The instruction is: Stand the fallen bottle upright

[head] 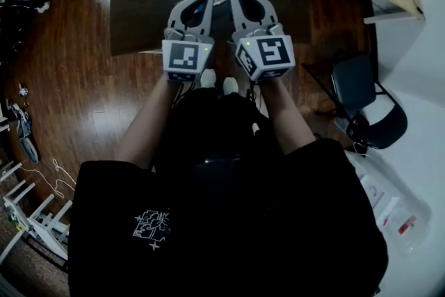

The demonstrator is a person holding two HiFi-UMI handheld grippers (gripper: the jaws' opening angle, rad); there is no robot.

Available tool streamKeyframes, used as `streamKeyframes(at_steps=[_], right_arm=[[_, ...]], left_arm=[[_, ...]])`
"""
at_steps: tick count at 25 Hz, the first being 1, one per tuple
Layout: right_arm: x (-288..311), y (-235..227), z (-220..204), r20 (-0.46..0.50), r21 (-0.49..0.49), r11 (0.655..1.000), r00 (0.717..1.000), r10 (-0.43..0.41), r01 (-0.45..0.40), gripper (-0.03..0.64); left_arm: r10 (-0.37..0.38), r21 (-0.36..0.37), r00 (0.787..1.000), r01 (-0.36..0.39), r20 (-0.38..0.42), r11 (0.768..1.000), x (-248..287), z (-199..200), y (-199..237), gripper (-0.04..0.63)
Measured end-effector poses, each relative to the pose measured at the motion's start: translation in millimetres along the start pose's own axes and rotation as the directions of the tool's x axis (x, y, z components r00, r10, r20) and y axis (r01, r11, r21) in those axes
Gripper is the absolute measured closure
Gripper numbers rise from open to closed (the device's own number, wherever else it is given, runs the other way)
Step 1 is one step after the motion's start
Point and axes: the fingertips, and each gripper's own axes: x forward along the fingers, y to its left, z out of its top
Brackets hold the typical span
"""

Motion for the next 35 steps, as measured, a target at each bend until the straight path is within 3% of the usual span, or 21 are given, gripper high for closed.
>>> streamKeyframes(at_steps=[3,5,8,10,11,13,17,21,25,27,29,34,35], right_arm=[[11,-10,-18,-0.014,-0.016,1.000,1.000,0.002,-0.002,0.603],[15,-18,-29,-0.026,-0.013,1.000,1.000,-0.008,0.008,0.603],[15,-27,-37,-0.038,0.006,0.999,0.999,-0.033,0.033,0.603],[13,-35,-43,-0.039,0.015,0.999,0.998,-0.044,0.044,0.603],[13,-39,-46,-0.040,0.020,0.999,0.998,-0.050,0.051,0.603],[13,-47,-52,-0.048,0.030,0.997,0.997,-0.063,0.064,0.603],[21,-58,-66,-0.099,-0.040,0.996,0.992,-0.080,0.076,0.603],[29,-66,-70,-0.098,-0.069,0.995,0.992,-0.083,0.077,0.603],[31,-64,-69,-0.078,-0.049,0.996,0.994,-0.074,0.070,0.603],[31,-65,-69,-0.069,-0.041,0.997,0.995,-0.074,0.071,0.603],[32,-65,-67,-0.062,-0.042,0.997,0.996,-0.071,0.069,0.603],[31,-69,-65,-0.055,-0.040,0.997,0.996,-0.075,0.073,0.603],[31,-70,-65,-0.056,-0.041,0.996,0.995,-0.077,0.075,0.603]], left_arm=[[-0.076,0.120,0.987,0.093,-0.141,0.988,26,-40,-1,0.595],[-0.120,0.177,0.953,0.174,-0.278,0.969,43,-70,-1,0.592],[-0.151,0.262,0.881,0.291,-0.449,0.920,60,-108,1,0.569],[-0.170,0.299,0.822,0.379,-0.543,0.876,69,-133,-4,0.483],[-0.184,0.304,0.789,0.425,-0.587,0.852,73,-145,-9,0.405],[-0.205,0.301,0.726,0.501,-0.656,0.811,80,-168,-18,0.330],[-0.211,0.280,0.651,0.564,-0.729,0.777,93,-195,-24,0.319],[-0.225,0.282,0.626,0.604,-0.747,0.745,105,-201,-28,0.319],[-0.191,0.299,0.592,0.627,-0.783,0.720,114,-220,-27,0.319],[-0.170,0.297,0.580,0.621,-0.797,0.725,116,-229,-24,0.319],[-0.163,0.291,0.583,0.604,-0.796,0.742,119,-232,-20,0.319],[-0.162,0.270,0.568,0.599,-0.807,0.754,122,-237,-17,0.321],[-0.168,0.263,0.573,0.592,-0.802,0.762,122,-237,-16,0.321]])
